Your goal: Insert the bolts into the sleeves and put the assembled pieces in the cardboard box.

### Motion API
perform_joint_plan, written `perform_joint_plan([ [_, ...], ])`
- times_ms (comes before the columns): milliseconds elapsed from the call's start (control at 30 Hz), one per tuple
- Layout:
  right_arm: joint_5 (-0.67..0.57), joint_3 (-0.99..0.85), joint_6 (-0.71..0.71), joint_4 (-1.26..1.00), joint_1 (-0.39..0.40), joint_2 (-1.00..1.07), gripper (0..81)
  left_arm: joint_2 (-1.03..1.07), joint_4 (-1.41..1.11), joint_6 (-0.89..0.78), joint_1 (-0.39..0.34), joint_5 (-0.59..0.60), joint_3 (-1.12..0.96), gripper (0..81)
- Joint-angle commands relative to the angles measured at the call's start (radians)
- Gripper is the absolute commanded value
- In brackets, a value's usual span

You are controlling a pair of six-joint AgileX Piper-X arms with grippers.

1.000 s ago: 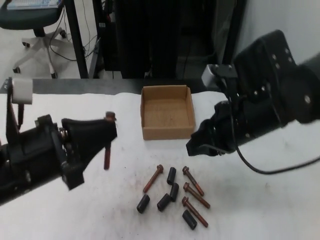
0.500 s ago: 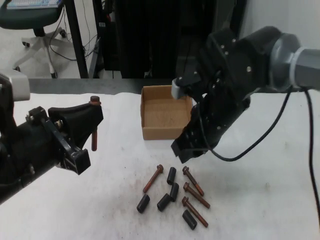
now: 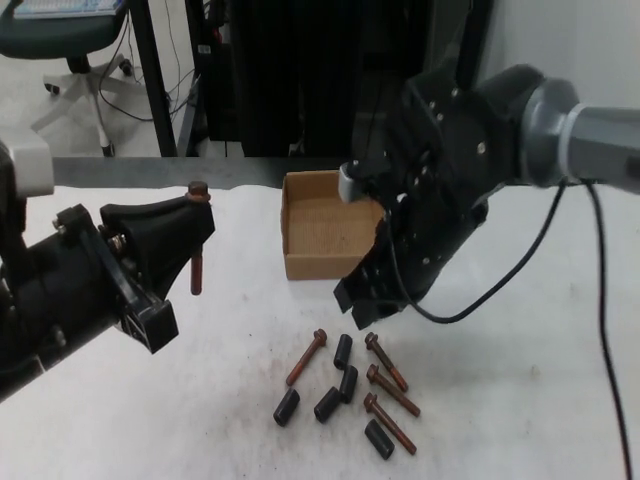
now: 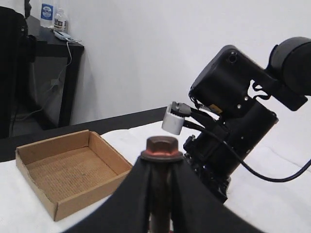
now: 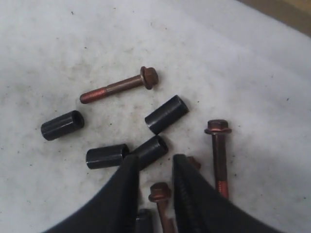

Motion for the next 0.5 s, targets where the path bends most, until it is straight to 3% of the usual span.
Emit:
perform_joint_plan([
  [0,0.001,-0.011,0.111,-0.003,0.000,0.038,23.4,-0.011,-0.025,0.002,0.003,-0.024,-0.005,0.4],
  [100,0.001,-0.011,0.164,-0.023,0.000,0.068,23.4,-0.011,-0.019,0.002,0.003,-0.024,-0.005,0.4],
  [300,0.001,-0.022,0.409,-0.113,0.000,0.101,17.4,-0.011,-0.019,0.002,0.003,-0.024,-0.005,0.4],
  [467,-0.024,-0.094,0.433,-0.109,0.000,0.137,17.4,-0.011,-0.019,0.002,0.003,-0.050,-0.005,0.4],
])
